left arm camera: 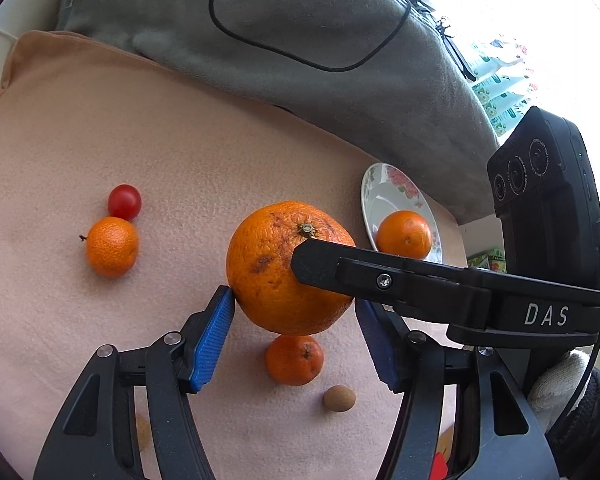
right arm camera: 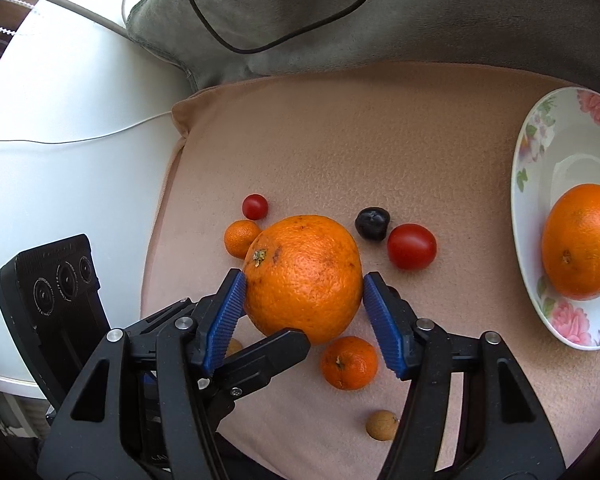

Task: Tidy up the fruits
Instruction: 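Close the right gripper on the bumpy mandarin and lift it, then lower the mandarin into the bowl beside the orange and release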

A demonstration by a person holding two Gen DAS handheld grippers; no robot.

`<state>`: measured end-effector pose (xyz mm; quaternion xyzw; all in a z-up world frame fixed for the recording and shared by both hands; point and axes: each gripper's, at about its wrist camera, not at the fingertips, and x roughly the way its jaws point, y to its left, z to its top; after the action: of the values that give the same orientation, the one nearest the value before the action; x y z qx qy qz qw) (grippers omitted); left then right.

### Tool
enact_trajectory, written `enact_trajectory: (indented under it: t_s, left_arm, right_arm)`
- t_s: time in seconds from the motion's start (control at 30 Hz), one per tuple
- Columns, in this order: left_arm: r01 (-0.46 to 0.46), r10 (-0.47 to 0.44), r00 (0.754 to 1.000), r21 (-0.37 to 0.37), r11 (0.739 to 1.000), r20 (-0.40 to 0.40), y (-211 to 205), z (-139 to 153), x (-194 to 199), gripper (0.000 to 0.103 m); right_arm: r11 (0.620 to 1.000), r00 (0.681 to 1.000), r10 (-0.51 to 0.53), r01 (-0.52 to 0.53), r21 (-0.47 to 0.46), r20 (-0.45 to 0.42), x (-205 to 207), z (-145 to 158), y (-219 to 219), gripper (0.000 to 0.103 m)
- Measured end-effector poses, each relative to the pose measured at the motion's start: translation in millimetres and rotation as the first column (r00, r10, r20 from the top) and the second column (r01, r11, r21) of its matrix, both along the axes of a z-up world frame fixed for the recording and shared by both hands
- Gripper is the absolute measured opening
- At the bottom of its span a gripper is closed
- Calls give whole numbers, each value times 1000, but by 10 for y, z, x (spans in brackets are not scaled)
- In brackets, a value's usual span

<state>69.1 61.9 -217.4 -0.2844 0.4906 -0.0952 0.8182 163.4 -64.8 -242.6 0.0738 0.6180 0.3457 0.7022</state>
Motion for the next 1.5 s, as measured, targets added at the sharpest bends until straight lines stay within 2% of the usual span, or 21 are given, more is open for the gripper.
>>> enact_trajectory:
  t_s: [0.33,0.9,1.23,1.5]
  left_arm:
    - [97,-97,994,16,995,42,-431,193,212,62]
    - [250,-250,965,13,968,73,-1367,302,704,61]
    - [303,-303,949,6,953,85,-1798,308,857,60]
    - [301,-300,950,6,954,82,-1895,291,955,60]
  right_arm:
    - [994,994,-106,105,19,31,91,249,-608,64]
    - [963,962,-270,269,25,48,262,361,-1661,64]
    - [946,944,-323,322,19,67,449,352,-2165,64]
    - [943,941,-334,332,28,54,623,288,-2305,64]
